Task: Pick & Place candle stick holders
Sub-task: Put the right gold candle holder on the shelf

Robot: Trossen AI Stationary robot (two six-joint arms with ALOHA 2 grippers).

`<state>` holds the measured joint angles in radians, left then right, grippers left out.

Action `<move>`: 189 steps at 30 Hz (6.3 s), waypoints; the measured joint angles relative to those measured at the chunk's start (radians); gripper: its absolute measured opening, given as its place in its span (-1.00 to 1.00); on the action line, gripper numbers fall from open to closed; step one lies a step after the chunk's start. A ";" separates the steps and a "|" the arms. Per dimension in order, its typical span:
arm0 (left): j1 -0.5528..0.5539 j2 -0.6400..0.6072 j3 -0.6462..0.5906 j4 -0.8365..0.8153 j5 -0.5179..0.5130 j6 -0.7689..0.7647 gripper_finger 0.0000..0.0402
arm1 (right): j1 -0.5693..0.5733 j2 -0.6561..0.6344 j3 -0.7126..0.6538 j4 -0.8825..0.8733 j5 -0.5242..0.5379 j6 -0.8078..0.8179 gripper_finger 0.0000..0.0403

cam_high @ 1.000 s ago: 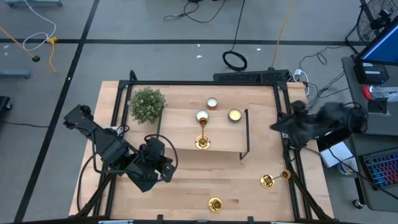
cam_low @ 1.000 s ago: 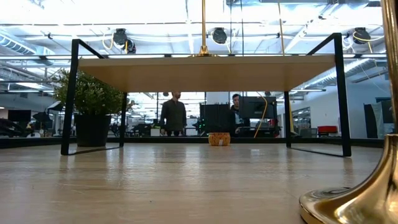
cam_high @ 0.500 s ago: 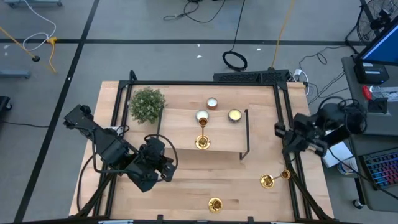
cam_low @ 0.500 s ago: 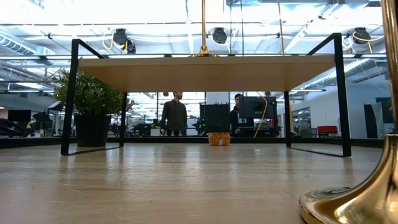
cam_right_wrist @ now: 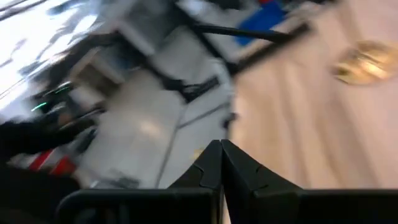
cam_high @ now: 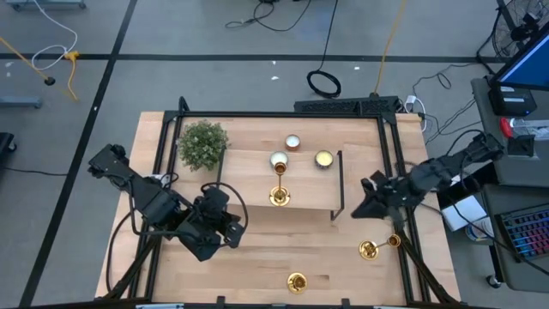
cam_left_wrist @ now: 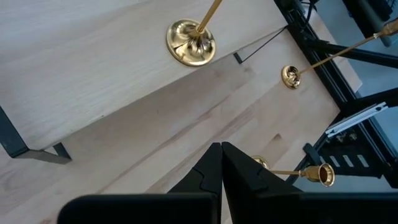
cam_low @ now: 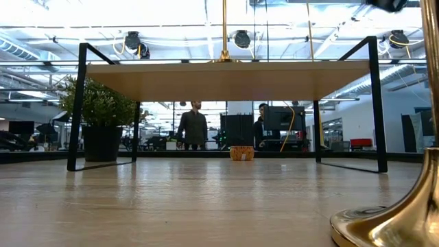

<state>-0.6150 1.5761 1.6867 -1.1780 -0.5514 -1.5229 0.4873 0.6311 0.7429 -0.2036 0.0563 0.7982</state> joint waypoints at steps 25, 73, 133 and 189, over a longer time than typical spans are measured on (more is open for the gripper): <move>-0.008 0.006 0.000 0.003 -0.001 0.009 -0.98 | -0.002 -0.029 0.000 -0.672 0.198 0.630 -1.00; -0.016 0.008 0.000 0.006 -0.053 0.089 -0.94 | 0.000 -0.004 -0.044 -0.746 -0.460 0.753 -0.58; -0.014 0.008 0.000 0.011 -0.078 0.125 -0.98 | 0.093 0.087 -0.233 -0.294 -0.558 0.933 0.01; -0.014 0.008 0.000 0.020 -0.062 0.113 -0.97 | -0.183 -0.331 -0.233 0.388 -0.035 0.159 0.01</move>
<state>-0.6289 1.5837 1.6867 -1.1584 -0.6137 -1.4101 0.3048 0.2999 0.5095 0.1844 0.0208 0.9574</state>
